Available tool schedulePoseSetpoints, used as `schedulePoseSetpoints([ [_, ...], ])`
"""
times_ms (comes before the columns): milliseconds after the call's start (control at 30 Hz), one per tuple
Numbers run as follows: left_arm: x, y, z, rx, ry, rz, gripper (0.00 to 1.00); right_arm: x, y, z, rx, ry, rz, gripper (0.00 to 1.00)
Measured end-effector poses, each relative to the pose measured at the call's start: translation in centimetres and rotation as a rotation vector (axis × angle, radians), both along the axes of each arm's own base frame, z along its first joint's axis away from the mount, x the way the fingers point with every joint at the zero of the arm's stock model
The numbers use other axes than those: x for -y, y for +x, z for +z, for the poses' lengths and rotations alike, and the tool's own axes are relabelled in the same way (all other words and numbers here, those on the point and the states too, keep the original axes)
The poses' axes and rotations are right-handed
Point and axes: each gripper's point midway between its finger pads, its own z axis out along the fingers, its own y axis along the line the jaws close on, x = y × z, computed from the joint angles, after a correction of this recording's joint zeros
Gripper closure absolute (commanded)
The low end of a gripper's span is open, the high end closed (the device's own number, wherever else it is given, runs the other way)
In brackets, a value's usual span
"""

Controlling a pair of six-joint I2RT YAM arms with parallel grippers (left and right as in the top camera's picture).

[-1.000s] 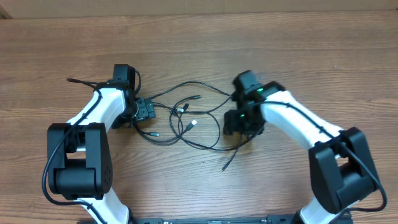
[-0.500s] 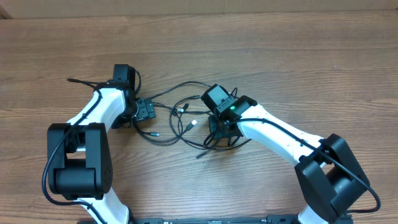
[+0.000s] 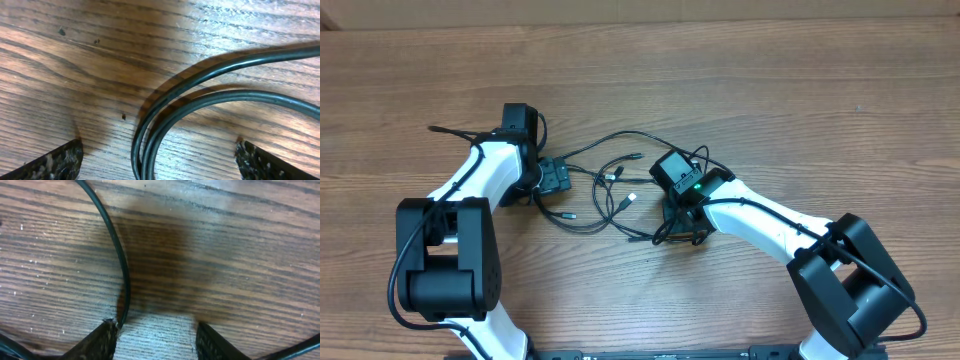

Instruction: Untangle cables

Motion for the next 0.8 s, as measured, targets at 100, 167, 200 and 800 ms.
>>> schedulePoseSetpoints([
  [100, 0.1, 0.0, 0.0, 0.000, 0.001, -0.004, 0.01, -0.1, 0.2, -0.1, 0.014, 0.003, 0.004, 0.50],
  [167, 0.1, 0.0, 0.0, 0.000, 0.001, -0.004, 0.01, -0.2, 0.5, -0.1, 0.028, 0.008, 0.017, 0.50],
  [200, 0.1, 0.0, 0.0, 0.000, 0.001, -0.004, 0.01, -0.4, 0.7, 0.0, 0.037, 0.013, 0.027, 0.50],
  [800, 0.1, 0.0, 0.0, -0.002, 0.001, -0.008, 0.00, -0.1, 1.5, -0.7, 0.095, -0.004, 0.063, 0.48],
])
